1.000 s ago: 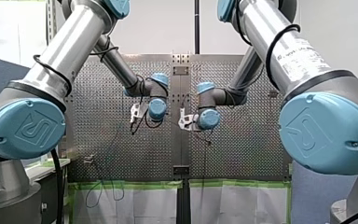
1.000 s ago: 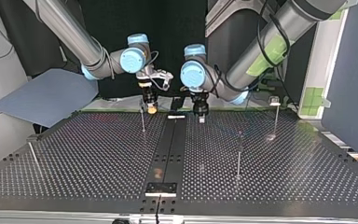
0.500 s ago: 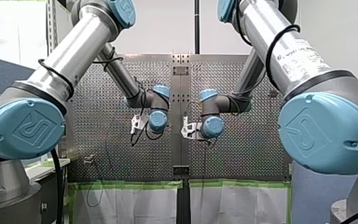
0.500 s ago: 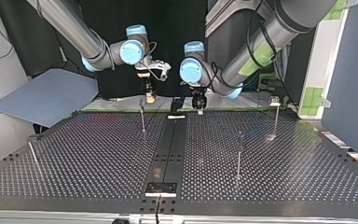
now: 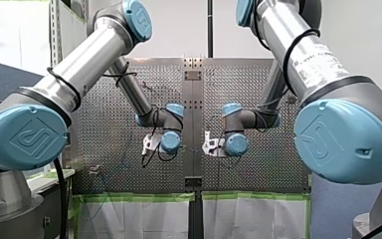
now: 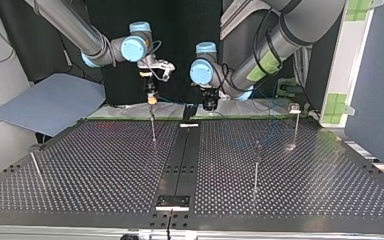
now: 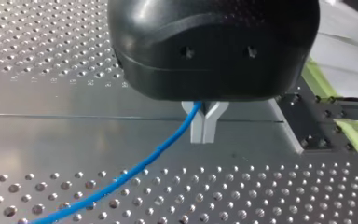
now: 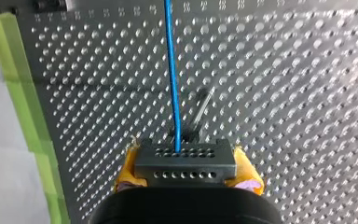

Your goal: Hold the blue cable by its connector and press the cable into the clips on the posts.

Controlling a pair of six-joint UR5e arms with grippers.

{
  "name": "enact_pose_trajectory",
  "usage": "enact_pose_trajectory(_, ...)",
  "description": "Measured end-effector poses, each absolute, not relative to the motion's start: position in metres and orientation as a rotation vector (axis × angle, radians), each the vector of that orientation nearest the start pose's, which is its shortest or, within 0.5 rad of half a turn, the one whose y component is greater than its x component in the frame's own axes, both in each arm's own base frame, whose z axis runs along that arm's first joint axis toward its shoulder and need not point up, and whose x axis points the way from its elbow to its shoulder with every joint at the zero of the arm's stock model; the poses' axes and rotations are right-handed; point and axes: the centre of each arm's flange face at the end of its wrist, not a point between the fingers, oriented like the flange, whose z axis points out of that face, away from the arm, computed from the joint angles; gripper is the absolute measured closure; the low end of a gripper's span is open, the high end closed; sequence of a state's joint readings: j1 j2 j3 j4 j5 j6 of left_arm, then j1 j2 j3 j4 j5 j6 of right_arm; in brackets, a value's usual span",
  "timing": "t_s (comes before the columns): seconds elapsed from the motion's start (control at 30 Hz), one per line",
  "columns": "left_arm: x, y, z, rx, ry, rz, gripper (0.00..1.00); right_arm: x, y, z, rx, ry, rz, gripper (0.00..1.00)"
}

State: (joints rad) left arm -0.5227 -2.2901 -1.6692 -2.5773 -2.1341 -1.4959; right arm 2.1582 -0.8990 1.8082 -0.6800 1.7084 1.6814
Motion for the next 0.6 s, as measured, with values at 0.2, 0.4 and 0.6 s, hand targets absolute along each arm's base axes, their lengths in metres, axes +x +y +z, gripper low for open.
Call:
enact_pose_trajectory(0.2, 0.482, -0.376, 0.077, 0.152, 1.778, 0.180, 0.99, 0.406, -0.412, 0.044, 1.696, -1.200, 1.412, 1.00)
enact_pose_trajectory(0.4, 0.476, -0.387, 0.076, 0.170, 1.768, 0.156, 0.99, 0.399, -0.414, 0.025, 1.689, -1.211, 1.404, 1.00)
enact_pose_trajectory(0.6, 0.471, -0.396, 0.054, 0.207, 1.765, 0.130, 0.99, 0.391, -0.421, 0.019, 1.675, -1.227, 1.389, 1.00)
